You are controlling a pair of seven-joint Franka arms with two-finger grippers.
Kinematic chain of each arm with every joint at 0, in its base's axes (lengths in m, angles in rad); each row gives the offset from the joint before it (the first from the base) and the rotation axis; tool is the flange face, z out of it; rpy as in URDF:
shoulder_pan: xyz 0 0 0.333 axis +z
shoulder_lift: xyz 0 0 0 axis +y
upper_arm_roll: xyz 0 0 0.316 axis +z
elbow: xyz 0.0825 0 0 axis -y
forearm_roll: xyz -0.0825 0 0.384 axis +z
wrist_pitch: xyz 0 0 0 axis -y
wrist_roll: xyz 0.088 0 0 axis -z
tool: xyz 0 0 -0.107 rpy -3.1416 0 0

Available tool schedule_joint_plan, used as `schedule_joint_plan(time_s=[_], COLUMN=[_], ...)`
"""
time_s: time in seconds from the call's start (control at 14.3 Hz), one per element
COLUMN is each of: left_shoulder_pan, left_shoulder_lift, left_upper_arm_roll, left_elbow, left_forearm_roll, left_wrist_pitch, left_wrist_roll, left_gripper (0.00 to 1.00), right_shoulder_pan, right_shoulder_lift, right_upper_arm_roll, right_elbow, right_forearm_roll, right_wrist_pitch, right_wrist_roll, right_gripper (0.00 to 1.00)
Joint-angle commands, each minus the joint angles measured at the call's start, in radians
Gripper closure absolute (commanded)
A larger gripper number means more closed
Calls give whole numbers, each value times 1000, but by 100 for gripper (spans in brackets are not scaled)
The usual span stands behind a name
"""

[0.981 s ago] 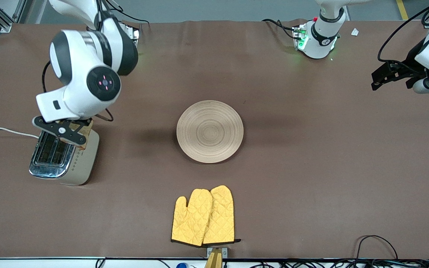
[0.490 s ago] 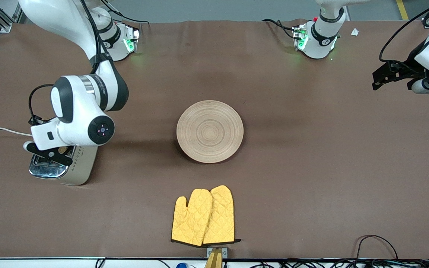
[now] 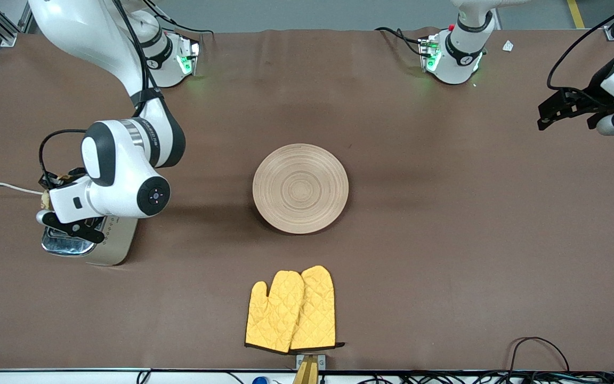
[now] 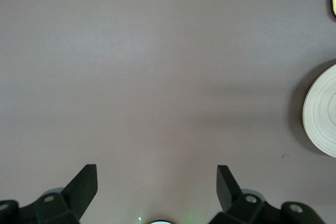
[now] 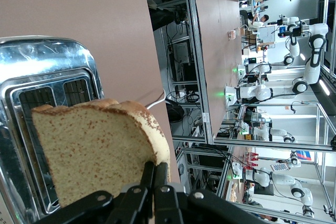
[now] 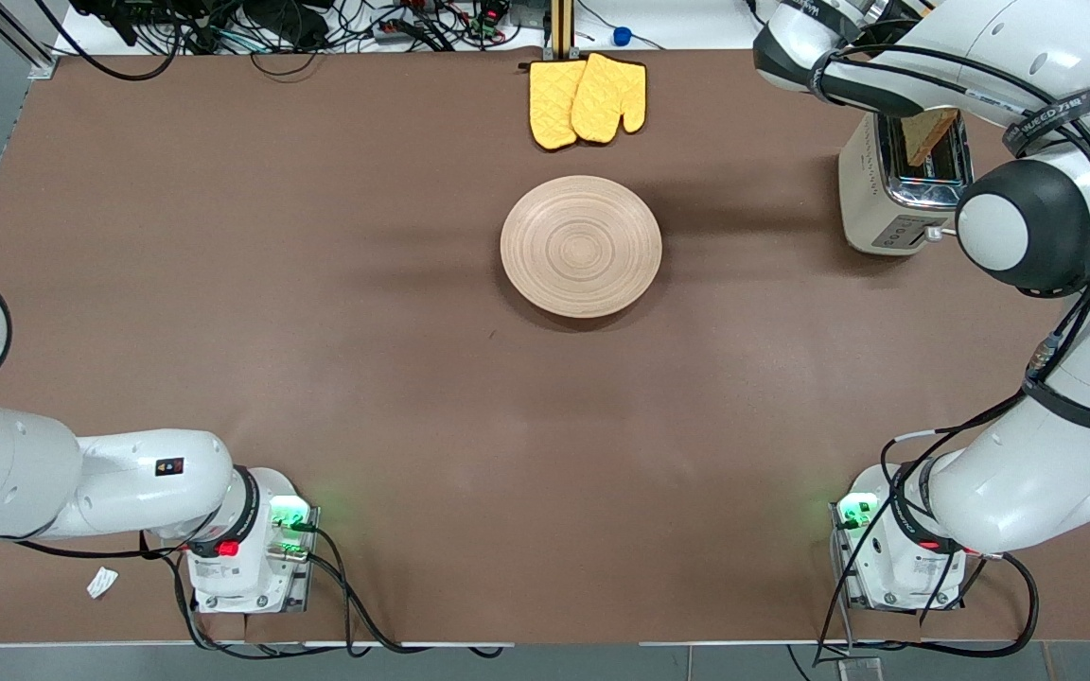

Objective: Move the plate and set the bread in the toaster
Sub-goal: 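Lower the bread into the toaster slot with the right gripper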

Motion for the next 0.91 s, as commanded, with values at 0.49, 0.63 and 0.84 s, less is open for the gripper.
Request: schedule_joint_plan(time_s=[0.49, 0.63, 0.84], left_shoulder_pan=[4, 4, 5], left_shoulder_lift=[5, 5, 6], left_upper_arm_roll=[2, 2, 2], left_elbow=[34, 37, 37], left_forearm_roll=[33, 33, 33], left_wrist_pitch=[-6, -7, -7], left_wrist_roll=[19, 18, 15], left_gripper=[0, 0, 0], right_shoulder_pan=[-34, -39, -51], right_shoulder_lift=[25, 27, 36], right_upper_arm_roll=[18, 18, 18], right_elbow=[-35, -42, -42], right_forearm_roll=[-23, -22, -20], right_wrist_pitch=[14, 32, 51], right_wrist_roll=[-12, -12, -12], right_gripper=[99, 99, 99])
